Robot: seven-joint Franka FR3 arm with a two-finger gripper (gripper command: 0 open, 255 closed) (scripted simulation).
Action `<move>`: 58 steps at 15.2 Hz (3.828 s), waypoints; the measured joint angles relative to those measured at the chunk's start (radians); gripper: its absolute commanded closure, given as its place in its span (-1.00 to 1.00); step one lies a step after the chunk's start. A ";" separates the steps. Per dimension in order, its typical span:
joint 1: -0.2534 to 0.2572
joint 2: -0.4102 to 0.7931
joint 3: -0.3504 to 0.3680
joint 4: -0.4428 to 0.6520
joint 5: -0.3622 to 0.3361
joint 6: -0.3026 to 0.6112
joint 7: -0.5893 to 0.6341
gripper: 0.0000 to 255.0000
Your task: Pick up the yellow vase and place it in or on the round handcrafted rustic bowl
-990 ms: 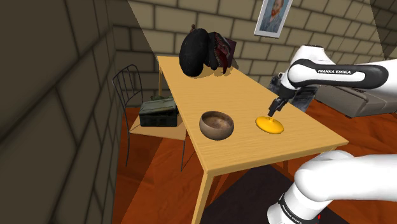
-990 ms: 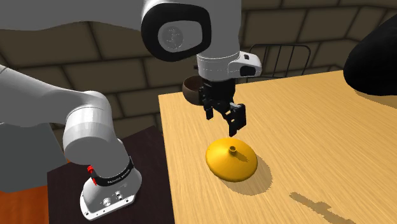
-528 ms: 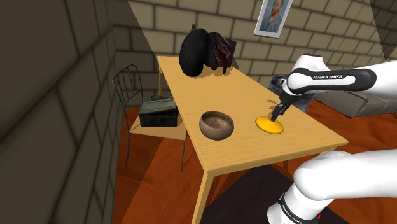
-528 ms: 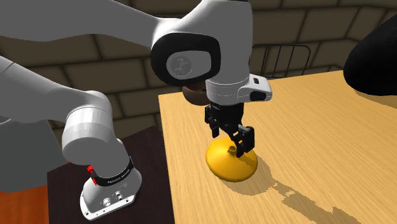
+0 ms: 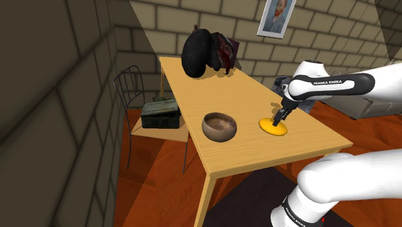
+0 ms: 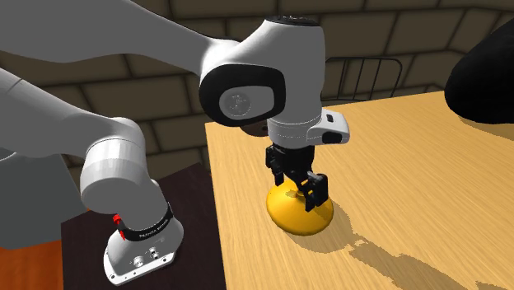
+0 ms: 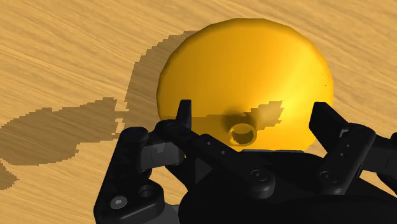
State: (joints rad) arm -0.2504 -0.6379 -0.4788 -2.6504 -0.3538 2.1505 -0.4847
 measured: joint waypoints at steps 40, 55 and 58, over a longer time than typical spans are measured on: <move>0.025 -0.053 0.084 0.309 0.071 -0.361 -0.024 1.00; 0.088 -0.058 0.276 0.384 0.173 -0.475 0.161 1.00; 0.111 -0.050 0.341 0.395 0.208 -0.487 0.233 1.00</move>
State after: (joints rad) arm -0.1393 -0.6878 -0.1376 -2.2550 -0.1458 1.6636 -0.2515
